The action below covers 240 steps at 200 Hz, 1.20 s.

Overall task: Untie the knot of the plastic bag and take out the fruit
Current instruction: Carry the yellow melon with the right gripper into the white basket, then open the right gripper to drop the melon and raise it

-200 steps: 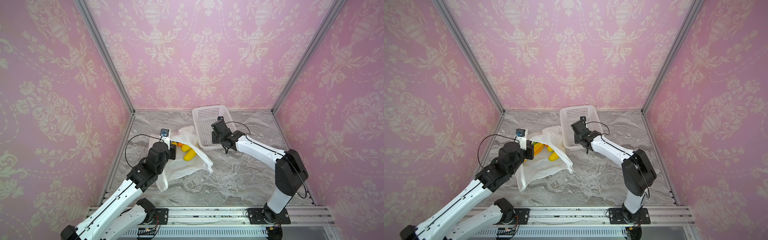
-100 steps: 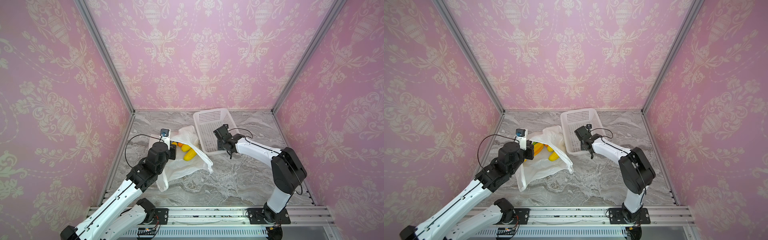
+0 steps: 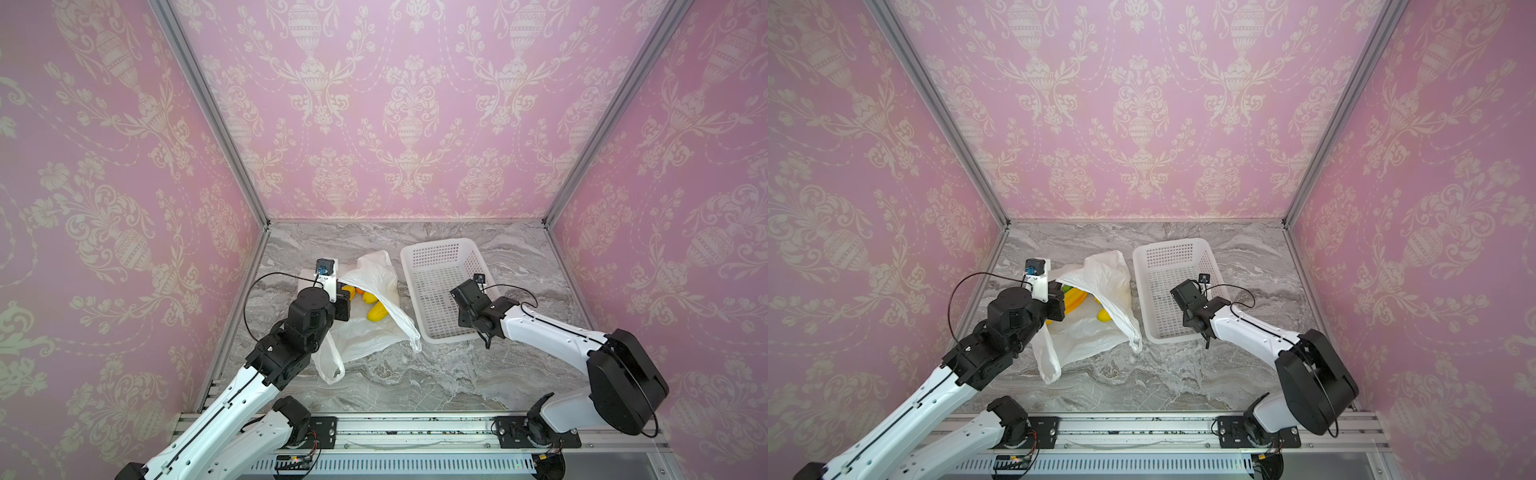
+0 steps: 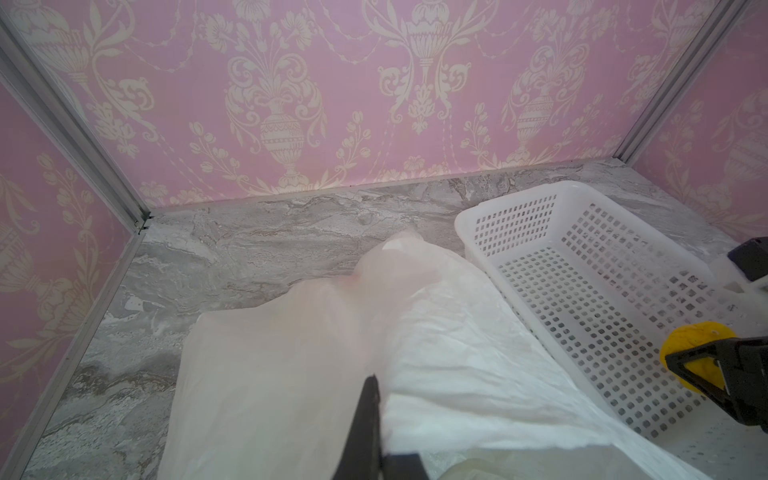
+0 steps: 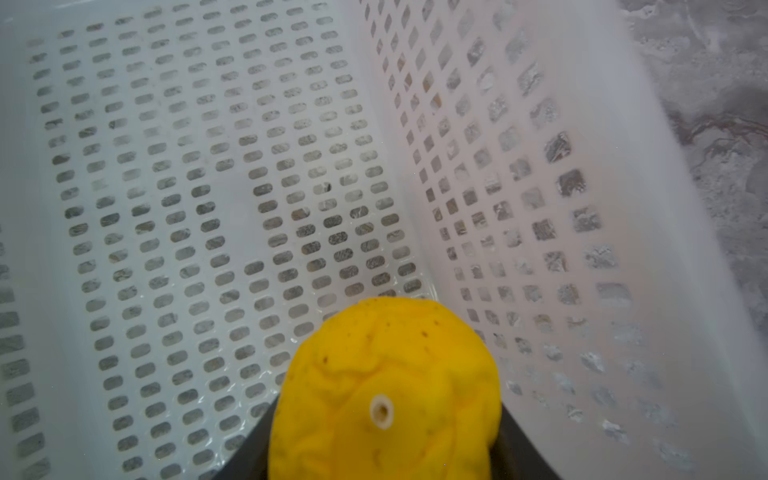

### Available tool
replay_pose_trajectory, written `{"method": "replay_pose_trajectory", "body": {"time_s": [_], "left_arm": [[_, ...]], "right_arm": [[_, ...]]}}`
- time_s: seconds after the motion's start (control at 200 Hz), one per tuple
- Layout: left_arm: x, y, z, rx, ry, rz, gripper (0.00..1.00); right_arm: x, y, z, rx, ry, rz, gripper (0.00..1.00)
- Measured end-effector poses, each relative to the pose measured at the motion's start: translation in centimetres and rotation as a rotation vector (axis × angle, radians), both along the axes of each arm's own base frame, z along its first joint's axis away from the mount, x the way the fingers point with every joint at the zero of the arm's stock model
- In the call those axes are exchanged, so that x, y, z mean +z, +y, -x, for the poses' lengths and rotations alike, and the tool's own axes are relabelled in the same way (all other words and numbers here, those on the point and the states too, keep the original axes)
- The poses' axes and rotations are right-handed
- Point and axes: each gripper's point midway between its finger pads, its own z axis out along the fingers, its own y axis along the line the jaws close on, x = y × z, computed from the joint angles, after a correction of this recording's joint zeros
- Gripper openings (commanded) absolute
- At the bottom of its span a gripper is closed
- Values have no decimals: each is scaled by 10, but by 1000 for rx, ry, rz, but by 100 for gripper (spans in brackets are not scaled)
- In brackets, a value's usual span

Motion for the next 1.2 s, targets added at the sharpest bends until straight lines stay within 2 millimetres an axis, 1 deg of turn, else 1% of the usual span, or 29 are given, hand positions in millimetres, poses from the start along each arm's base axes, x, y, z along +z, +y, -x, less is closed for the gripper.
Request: {"method": "replay_pose_trajectory", "body": {"time_s": [0.145,0.23,0.375,0.485,0.585,0.675,0.851,0.951,1.036,1.146,1.201], "left_arm": [[0,-2,1,-13,2,6,0],[0,-2,1,-13,2,6,0],[0,-2,1,-13,2,5,0],[0,-2,1,-13,2,5,0],[0,-2,1,-13,2,5,0],[-2,-3,0,-13,9,1,0],[-6,-4,-2,-13,19,-6,0],[-6,-4,-2,-13,18,-6,0],[-5,-4,-2,-13,18,-6,0],[-5,-4,-2,-13,17,-5,0],[-5,-4,-2,-13,17,-5,0]], "right_arm": [[3,0,1,-3,-21,-16,36],[-1,2,-3,-3,-7,-5,35],[-10,7,-16,-11,7,25,35],[-18,5,-22,-24,24,47,36],[-23,0,-28,-47,34,65,38],[-25,-5,-32,-63,39,78,45],[-24,-9,-34,-70,32,95,67],[-14,-9,-35,-68,7,86,77],[2,-10,-34,-68,-43,55,82],[27,-13,-29,-62,-114,14,85],[39,-14,-27,-59,-147,-4,85]]}}
